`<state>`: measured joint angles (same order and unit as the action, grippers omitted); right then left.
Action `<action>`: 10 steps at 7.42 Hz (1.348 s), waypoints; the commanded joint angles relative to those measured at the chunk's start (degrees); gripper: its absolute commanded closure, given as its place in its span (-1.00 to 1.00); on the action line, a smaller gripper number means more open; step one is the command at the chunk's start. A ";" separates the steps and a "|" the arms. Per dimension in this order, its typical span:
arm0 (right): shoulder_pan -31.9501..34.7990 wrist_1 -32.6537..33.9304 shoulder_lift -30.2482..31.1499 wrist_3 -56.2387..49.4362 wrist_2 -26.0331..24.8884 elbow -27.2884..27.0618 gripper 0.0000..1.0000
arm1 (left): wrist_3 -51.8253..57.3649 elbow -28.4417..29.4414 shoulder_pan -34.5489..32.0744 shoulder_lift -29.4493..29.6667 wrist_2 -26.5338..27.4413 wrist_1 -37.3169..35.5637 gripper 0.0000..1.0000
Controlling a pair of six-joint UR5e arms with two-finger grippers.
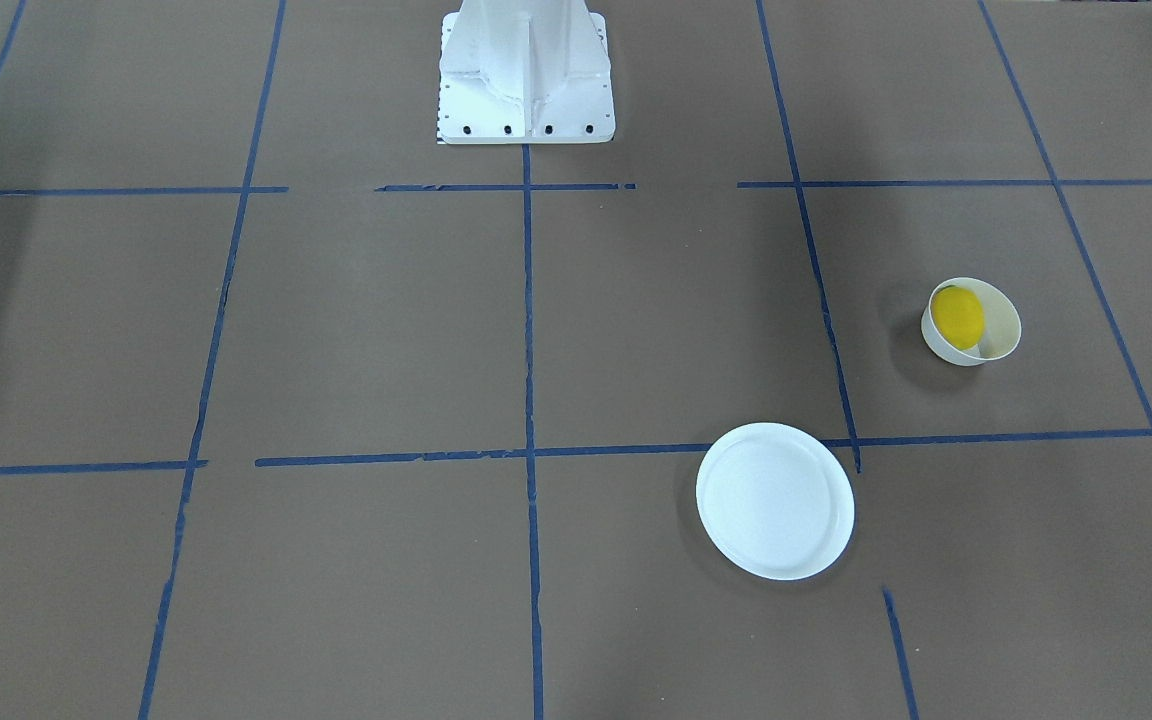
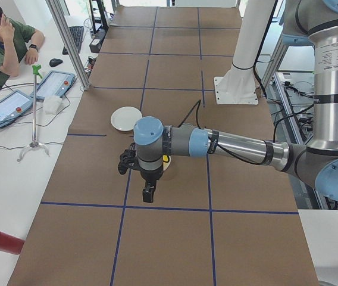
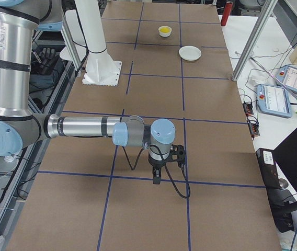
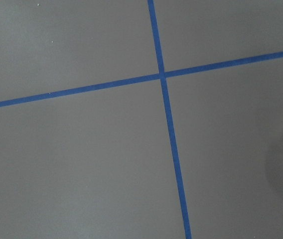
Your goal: Move lemon from plate to bowl
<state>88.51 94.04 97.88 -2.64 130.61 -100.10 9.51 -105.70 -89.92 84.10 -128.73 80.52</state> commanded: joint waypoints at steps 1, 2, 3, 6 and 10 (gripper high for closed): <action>0.00 0.00 0.03 0.00 0.00 -0.01 -1.00 | 4.19 0.15 -1.05 -0.69 -0.29 -2.47 -1.00; 0.00 0.00 0.03 0.00 0.00 -0.01 -1.00 | 6.20 0.14 -1.14 -0.87 -0.29 -1.95 -1.00; 0.00 0.09 0.03 0.00 0.00 -0.01 -1.00 | 7.52 0.41 -1.23 -1.31 -2.03 -2.04 -1.00; 0.00 0.00 0.03 0.00 0.00 0.00 -1.00 | 7.54 0.41 -1.31 -4.39 -8.46 -1.60 -1.00; 0.00 0.00 0.03 -0.09 0.00 -0.01 -1.00 | 7.45 0.67 -1.40 -4.65 -7.94 -1.68 -1.00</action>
<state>88.51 94.04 97.91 -2.65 130.61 -100.11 16.99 -105.20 -91.26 79.62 -136.69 78.84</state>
